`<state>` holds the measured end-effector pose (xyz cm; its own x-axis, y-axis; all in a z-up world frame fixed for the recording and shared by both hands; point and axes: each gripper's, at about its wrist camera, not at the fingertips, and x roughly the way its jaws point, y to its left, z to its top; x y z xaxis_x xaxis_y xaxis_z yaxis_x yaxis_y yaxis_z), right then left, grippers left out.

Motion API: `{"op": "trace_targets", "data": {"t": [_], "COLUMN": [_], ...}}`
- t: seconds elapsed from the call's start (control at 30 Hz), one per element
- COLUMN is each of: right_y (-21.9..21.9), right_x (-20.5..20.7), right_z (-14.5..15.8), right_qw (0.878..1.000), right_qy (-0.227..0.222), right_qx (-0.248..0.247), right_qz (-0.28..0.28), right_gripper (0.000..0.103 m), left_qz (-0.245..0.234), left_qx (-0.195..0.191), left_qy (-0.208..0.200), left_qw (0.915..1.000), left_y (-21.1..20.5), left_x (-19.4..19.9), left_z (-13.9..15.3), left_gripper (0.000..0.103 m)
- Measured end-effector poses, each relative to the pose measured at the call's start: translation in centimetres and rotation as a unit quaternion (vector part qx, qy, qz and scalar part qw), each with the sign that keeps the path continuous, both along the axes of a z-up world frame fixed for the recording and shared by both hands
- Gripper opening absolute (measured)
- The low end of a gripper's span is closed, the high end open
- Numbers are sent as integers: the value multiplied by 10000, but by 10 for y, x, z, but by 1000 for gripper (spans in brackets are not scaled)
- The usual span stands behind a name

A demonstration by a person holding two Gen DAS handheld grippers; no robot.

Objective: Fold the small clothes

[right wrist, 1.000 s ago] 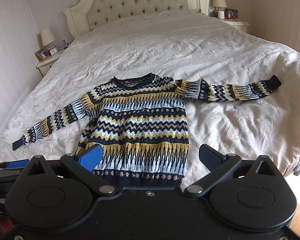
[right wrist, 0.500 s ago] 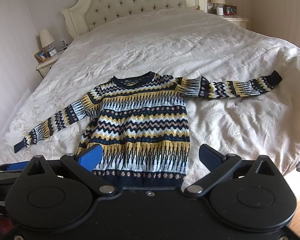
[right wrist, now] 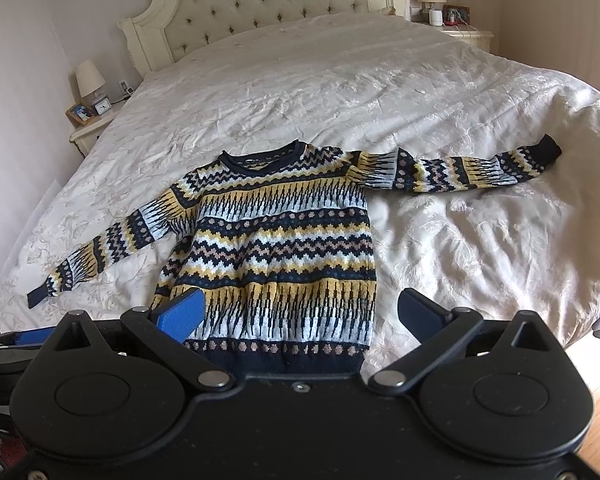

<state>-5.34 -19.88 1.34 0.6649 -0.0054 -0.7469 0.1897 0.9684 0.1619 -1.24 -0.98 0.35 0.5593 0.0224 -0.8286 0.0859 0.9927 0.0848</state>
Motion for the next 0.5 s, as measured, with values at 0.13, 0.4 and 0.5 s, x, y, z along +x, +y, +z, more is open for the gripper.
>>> {"op": "trace_targets", "data": {"t": [0.13,0.4,0.5], "right_y": [-1,-2,-3], "right_x": [1,3,3], "right_z": [-1,-3,-4], "right_qw": [10000,10000,9999], "right_qy": [14,95,117], "right_qx": [11,0,8], "right_qz": [19,27,25], "right_gripper": [102,102,102], "left_qz": [26,30,34], "left_qx": [16,38,44], "left_qy": [13,43,45], "left_qw": [10000,10000,10000], "left_y": [-1,0,-1], "left_x": [0,0,0], "left_z": [-1,-2,-1], "left_gripper": [68,68,68]}}
